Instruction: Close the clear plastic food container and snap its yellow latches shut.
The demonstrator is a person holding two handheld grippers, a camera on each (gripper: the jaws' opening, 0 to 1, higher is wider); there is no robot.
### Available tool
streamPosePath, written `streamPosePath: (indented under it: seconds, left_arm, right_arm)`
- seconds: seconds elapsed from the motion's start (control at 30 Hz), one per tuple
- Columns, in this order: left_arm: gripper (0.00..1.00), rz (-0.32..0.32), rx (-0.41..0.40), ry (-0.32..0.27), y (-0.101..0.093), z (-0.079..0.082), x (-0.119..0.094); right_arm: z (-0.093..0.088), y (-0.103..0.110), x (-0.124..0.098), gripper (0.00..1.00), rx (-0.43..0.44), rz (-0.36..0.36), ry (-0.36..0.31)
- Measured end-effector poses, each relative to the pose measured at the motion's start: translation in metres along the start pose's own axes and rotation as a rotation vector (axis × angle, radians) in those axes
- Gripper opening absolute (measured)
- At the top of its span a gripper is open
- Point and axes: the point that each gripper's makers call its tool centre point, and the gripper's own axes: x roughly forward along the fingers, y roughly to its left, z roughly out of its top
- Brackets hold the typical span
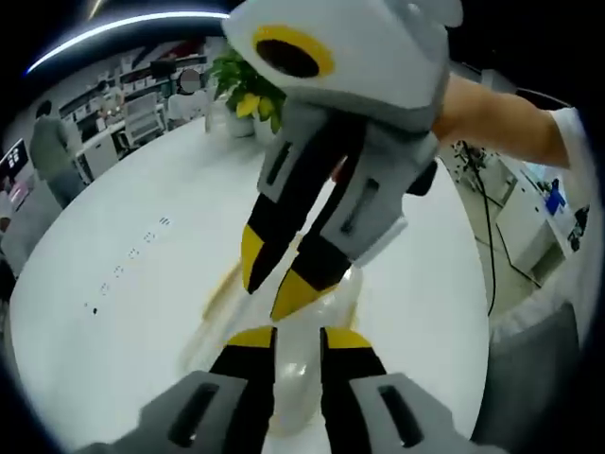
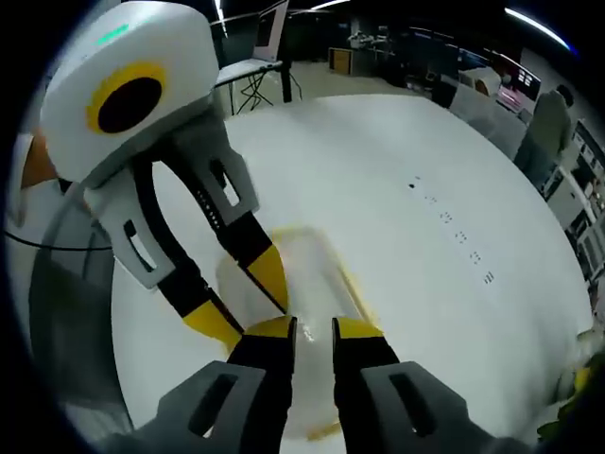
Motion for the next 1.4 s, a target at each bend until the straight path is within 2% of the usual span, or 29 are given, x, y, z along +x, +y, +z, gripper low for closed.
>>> streamPosePath:
  seconds: [0.27,0.6,0.77,0.9,1.27,1.4]
  left_arm:
    - [0.08,-0.015,0.0,-0.001,-0.009,-0.002,0.001]
    - [0.06,-0.046,0.012,0.015,-0.026,-0.011,0.004]
    - [0.05,-0.047,0.006,0.003,-0.027,-0.01,0.005]
    - [0.05,-0.048,0.0,-0.005,-0.027,-0.01,0.005]
    - [0.05,-0.053,0.001,-0.012,-0.029,-0.012,0.004]
    - [0.05,-0.052,0.002,-0.014,-0.029,-0.012,0.005]
  right_arm:
    - [0.0,0.001,0.003,0.08,-0.011,0.008,0.004]
    - [0.0,-0.001,0.006,0.03,-0.017,0.004,0.004]
    - [0.007,-0.011,0.009,0.02,-0.015,-0.026,-0.015]
    - [0.013,-0.023,0.01,0.01,0.019,-0.063,-0.043]
    - [0.016,-0.051,0.022,0.0,0.056,-0.1,-0.04]
    - [0.013,-0.052,0.024,0.0,0.063,-0.099,-0.03]
